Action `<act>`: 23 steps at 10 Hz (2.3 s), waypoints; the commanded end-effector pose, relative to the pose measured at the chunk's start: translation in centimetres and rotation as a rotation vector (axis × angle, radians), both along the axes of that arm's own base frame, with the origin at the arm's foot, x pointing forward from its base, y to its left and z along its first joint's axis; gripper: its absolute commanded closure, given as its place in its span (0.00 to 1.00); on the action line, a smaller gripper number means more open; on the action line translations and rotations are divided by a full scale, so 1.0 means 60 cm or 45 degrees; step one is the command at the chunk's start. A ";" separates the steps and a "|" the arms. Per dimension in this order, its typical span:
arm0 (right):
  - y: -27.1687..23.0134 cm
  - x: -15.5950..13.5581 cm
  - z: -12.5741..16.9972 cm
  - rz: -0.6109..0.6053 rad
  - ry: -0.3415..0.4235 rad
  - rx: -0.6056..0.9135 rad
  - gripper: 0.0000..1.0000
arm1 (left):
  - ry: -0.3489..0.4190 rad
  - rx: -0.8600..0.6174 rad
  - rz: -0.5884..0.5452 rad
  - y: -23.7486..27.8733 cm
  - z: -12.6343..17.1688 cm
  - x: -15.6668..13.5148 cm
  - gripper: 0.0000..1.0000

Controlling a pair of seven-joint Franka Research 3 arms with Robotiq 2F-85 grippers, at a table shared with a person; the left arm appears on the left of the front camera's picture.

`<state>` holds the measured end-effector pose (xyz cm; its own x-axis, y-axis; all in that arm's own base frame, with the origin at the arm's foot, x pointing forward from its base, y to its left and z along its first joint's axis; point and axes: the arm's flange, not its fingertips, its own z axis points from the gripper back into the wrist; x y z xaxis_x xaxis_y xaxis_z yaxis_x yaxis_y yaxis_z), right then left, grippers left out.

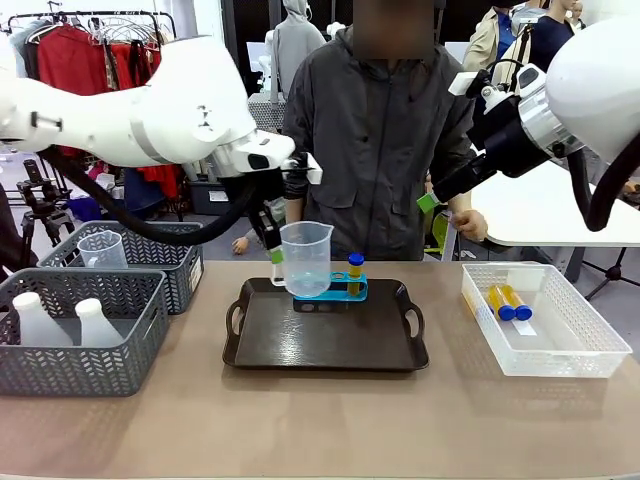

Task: Prepare the laboratory tools.
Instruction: Pick up one Large Measuring Cup and place it on the Handle tray, then pick up one Small flask and place it on the Handle tray.

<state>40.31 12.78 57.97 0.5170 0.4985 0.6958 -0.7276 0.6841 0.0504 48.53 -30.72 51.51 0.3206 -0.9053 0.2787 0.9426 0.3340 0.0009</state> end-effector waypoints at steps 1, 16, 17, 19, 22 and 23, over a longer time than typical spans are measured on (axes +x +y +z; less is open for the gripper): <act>0.001 0.000 0.001 0.000 0.004 0.014 0.00 | -0.005 0.030 -0.128 -0.057 -0.012 0.020 1.00; 0.001 0.000 0.001 0.000 0.004 0.014 0.00 | -0.021 0.127 -0.470 -0.212 -0.204 0.060 0.43; 0.001 0.000 0.001 0.000 0.004 0.014 0.00 | -0.019 0.122 -0.468 -0.212 -0.204 0.058 0.24; 0.001 0.000 0.001 0.000 0.004 0.014 0.00 | -0.019 0.117 -0.467 -0.210 -0.197 0.054 0.00; 0.001 0.000 0.001 0.000 0.004 0.014 0.00 | -0.019 0.093 -0.439 -0.197 -0.173 0.045 0.00; 0.001 0.000 0.001 0.000 0.004 0.014 0.00 | -0.028 0.087 -0.437 -0.193 -0.160 0.037 0.00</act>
<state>40.30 12.80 57.97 0.5169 0.4990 0.6956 -0.7278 0.6840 0.0502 51.99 -43.45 41.21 -0.0118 -0.9803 0.1970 0.9992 -0.0040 0.0396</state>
